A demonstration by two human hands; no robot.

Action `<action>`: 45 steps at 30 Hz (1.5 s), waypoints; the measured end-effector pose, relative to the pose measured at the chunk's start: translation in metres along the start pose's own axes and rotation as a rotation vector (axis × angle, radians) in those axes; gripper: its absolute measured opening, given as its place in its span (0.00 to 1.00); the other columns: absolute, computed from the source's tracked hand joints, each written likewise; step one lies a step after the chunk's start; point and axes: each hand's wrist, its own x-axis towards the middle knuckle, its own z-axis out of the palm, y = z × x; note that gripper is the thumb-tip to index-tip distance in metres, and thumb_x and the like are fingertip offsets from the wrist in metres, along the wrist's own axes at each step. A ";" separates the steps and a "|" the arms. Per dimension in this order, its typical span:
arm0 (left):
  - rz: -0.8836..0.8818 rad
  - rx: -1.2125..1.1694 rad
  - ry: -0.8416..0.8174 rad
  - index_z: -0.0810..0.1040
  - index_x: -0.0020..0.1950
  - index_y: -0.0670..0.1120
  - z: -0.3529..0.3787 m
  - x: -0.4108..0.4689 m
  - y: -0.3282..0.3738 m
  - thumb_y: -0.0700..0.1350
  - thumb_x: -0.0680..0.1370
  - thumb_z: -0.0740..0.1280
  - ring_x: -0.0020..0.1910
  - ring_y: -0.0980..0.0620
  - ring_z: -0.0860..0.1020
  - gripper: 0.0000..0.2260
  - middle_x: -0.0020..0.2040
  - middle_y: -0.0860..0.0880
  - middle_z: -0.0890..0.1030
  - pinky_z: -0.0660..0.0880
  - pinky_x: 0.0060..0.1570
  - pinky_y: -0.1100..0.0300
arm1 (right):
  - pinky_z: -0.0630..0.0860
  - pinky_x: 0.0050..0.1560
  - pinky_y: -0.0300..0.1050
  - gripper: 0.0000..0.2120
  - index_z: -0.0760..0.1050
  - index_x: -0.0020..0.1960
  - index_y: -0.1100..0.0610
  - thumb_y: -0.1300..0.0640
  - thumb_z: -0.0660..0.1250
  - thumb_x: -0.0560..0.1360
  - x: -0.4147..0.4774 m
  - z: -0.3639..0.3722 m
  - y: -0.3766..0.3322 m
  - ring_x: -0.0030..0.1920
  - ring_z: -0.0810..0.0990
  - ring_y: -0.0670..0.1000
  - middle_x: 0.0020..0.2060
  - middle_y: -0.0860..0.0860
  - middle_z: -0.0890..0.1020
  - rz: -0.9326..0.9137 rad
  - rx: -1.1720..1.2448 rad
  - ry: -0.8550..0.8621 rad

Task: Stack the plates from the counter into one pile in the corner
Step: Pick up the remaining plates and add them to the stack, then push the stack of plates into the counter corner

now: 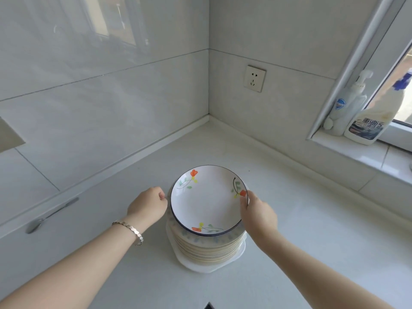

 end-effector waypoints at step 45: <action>-0.660 -1.096 -0.426 0.70 0.59 0.40 0.144 -0.009 -0.065 0.30 0.78 0.59 0.38 0.46 0.79 0.11 0.46 0.39 0.79 0.74 0.50 0.47 | 0.80 0.29 0.38 0.09 0.76 0.54 0.66 0.70 0.62 0.75 -0.021 0.100 0.083 0.31 0.83 0.51 0.39 0.60 0.82 0.738 0.852 -0.403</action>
